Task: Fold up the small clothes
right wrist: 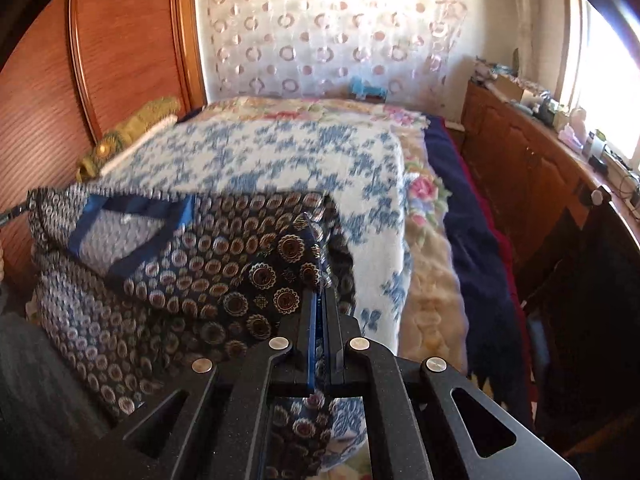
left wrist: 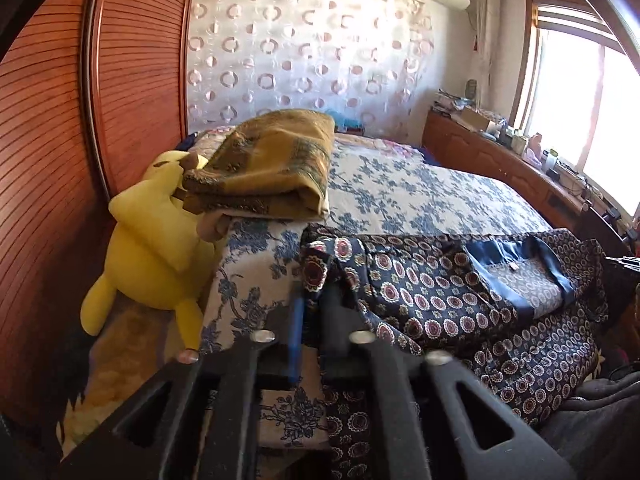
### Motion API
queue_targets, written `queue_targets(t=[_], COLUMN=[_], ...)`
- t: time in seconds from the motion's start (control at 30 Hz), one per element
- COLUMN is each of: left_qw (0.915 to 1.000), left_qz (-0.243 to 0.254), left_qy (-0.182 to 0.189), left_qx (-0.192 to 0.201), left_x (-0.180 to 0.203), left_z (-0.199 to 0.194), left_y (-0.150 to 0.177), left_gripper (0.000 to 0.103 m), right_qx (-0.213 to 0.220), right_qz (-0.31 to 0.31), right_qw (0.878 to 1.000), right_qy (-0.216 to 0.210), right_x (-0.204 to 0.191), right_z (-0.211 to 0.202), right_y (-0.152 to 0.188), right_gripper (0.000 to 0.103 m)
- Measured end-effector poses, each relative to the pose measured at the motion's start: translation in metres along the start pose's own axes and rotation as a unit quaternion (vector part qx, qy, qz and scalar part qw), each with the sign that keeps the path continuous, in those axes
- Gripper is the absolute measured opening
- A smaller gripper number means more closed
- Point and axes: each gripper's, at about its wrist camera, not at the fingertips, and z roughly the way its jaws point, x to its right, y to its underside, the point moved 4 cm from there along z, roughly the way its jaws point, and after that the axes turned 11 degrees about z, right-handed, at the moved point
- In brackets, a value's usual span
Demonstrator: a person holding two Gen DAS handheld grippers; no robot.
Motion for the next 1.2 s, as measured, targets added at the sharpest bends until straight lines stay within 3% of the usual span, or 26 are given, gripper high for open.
queue_targets(t=[0.07,0.13,0.27,0.33,0.4,0.47,0.53,0.67,0.8,0.93,1.2], left_qw=[1.0000,0.9999,0.9996,0.9995,0.9996,0.9997,1.0000,0.9998,0.9997,0.9998,0.9994], left_qz=[0.001,0.007,0.015,0.015,0.007,0.002,0.000,0.002,-0.019,-0.019,-0.018], left_qy=[0.004,0.008,0.021,0.025,0.027,0.019,0.005,-0.018,-0.016,-0.002,0.006], left_qx=[0.007,0.009,0.006,0.008,0.011,0.013,0.008,0.009,0.005,-0.004,-0.028], left_x=[0.001,0.003,0.009,0.010,0.009,0.007,0.003,-0.010,-0.030,-0.037,-0.039], left_z=[-0.001,-0.002,-0.002,-0.003,-0.003,-0.002,0.002,0.008,0.017,0.024,0.046], left_y=[-0.002,-0.005,-0.011,-0.013,-0.017,-0.021,-0.028,-0.042,-0.052,-0.053,-0.054], left_gripper=[0.041,0.043,0.076,0.077,0.077,0.077,0.077,0.077,0.077,0.077,0.077], right_qx=[0.008,0.021,0.045,0.058,0.072,0.074,0.084,0.082,0.071,0.036,-0.038], right_qz=[-0.002,-0.001,-0.007,-0.012,-0.017,-0.018,-0.014,0.003,0.016,0.015,0.034], right_qw=[1.000,1.000,0.999,0.998,0.997,0.997,0.996,0.997,0.997,0.999,0.998], right_qy=[0.000,-0.001,0.004,0.006,0.008,0.002,-0.008,-0.015,-0.021,-0.009,-0.025], right_x=[0.000,-0.002,-0.005,-0.006,-0.010,-0.013,-0.016,-0.018,-0.016,-0.008,-0.003], right_z=[0.001,-0.003,-0.015,-0.024,-0.031,-0.036,-0.037,-0.017,0.016,0.052,0.102], right_y=[-0.005,-0.009,-0.018,-0.019,-0.025,-0.029,-0.035,-0.042,-0.056,-0.064,-0.059], right_gripper=[0.001,0.001,0.006,0.009,0.020,0.047,0.054,0.054,0.054,0.054,0.054])
